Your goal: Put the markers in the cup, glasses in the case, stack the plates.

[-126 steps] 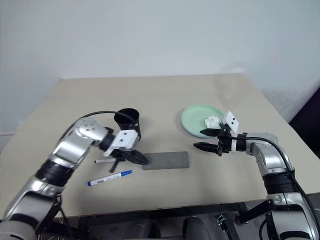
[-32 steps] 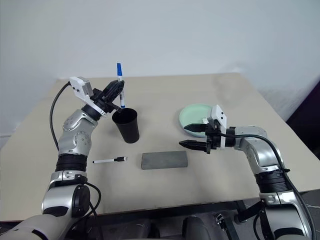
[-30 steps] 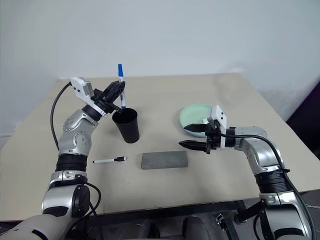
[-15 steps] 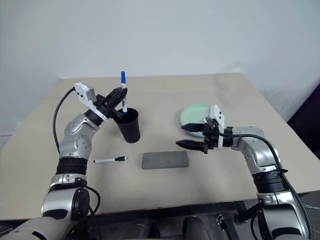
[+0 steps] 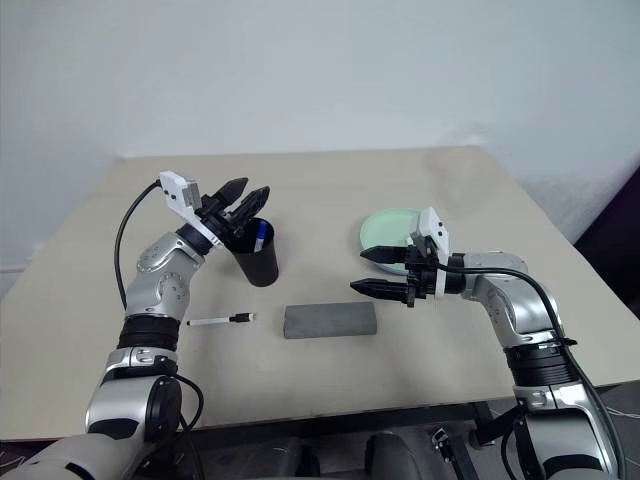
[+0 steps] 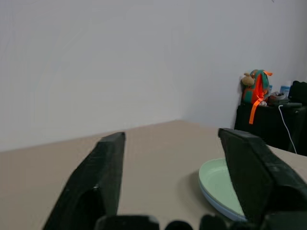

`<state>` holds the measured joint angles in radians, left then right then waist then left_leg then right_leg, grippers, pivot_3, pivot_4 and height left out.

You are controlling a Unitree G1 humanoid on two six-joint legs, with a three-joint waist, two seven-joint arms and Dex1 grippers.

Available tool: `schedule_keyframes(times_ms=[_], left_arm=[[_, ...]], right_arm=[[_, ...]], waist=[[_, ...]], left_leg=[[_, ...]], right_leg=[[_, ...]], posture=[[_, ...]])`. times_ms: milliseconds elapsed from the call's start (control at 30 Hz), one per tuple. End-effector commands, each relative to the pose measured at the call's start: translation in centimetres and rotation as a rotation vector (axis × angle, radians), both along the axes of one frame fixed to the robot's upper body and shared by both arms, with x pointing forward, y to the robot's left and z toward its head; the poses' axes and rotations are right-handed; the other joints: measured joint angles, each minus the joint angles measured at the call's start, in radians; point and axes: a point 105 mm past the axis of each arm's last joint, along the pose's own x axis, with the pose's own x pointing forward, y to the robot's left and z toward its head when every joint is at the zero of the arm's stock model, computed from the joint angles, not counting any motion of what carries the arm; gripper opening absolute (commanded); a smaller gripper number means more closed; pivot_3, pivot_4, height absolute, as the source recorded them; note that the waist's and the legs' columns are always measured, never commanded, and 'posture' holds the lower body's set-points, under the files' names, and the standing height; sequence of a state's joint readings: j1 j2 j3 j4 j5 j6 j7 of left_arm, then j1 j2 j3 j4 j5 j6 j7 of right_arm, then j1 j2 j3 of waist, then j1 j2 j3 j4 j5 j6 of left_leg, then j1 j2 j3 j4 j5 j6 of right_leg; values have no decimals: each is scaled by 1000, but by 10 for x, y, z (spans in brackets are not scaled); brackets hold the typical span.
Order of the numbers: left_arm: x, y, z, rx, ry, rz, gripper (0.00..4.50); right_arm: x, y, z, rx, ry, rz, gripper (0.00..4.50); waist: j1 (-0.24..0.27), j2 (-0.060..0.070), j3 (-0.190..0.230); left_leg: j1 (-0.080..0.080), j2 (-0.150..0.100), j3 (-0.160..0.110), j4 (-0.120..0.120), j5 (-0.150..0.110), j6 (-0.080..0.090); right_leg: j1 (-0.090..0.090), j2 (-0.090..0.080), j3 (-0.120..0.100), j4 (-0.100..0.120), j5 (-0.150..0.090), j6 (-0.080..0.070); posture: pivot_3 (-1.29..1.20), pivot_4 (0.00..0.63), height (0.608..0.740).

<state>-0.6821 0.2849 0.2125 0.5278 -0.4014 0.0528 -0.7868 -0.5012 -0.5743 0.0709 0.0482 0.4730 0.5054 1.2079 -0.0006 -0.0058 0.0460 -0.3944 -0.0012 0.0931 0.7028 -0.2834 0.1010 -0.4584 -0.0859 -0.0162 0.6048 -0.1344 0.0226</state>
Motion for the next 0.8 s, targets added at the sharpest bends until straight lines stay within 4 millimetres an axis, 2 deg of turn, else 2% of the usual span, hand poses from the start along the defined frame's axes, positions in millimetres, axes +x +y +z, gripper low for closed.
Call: schedule_keyframes(times_ms=[33, 167, 267, 333, 500, 633, 800], left_arm=[[0, -4, 25, 13, -83, -19, 3138], [-6, 7, 43, 42, -120, -53, 3138], [-17, 16, 58, 99, -133, -142, 3138], [-29, 23, 66, 186, -119, -226, 3138], [-53, 46, 67, 435, -32, -356, 3138], [-69, 59, 59, 574, 65, -438, 3138], [-95, 79, 16, 829, 283, -554, 3138]], right_arm=[[-1, 0, 17, 25, -61, 6, 3845], [0, 1, 18, 26, -63, 4, 3845], [0, 1, 17, 24, -62, 4, 3845], [0, 0, 17, 21, -62, 5, 3845], [1, 1, 17, 15, -61, 7, 3845], [2, 1, 16, 14, -59, 8, 3845], [2, 1, 14, 16, -55, 5, 3845]], waist=[[0, 0, 0], [0, 0, 0], [-3, 0, 0], [-4, 0, 0], [-18, 0, 0], [-20, -1, 1], [-24, 0, 1]], left_leg=[[0, 0, 0, 0, 0, 0], [0, 0, 0, 0, 0, 0], [0, 1, 1, 0, 0, 0], [0, 2, 2, 0, 0, -1], [0, 2, 3, -1, -1, -1], [0, 2, 3, -1, -1, -1], [0, 5, 6, -4, -1, -3]], right_leg=[[0, 0, 0, 0, 0, 0], [0, 0, 0, 0, 0, 0], [-2, 0, -1, 0, 0, 0], [-2, 0, -1, 0, 0, 0], [-2, 0, -1, 0, 0, -1], [-2, 0, -2, -1, 0, 0], [-5, -1, -2, -1, 0, -1]], posture=[[0, 0, 740], [0, 0, 740], [0, 0, 740], [0, 0, 740], [0, 0, 740], [0, 0, 740], [0, 0, 740]])
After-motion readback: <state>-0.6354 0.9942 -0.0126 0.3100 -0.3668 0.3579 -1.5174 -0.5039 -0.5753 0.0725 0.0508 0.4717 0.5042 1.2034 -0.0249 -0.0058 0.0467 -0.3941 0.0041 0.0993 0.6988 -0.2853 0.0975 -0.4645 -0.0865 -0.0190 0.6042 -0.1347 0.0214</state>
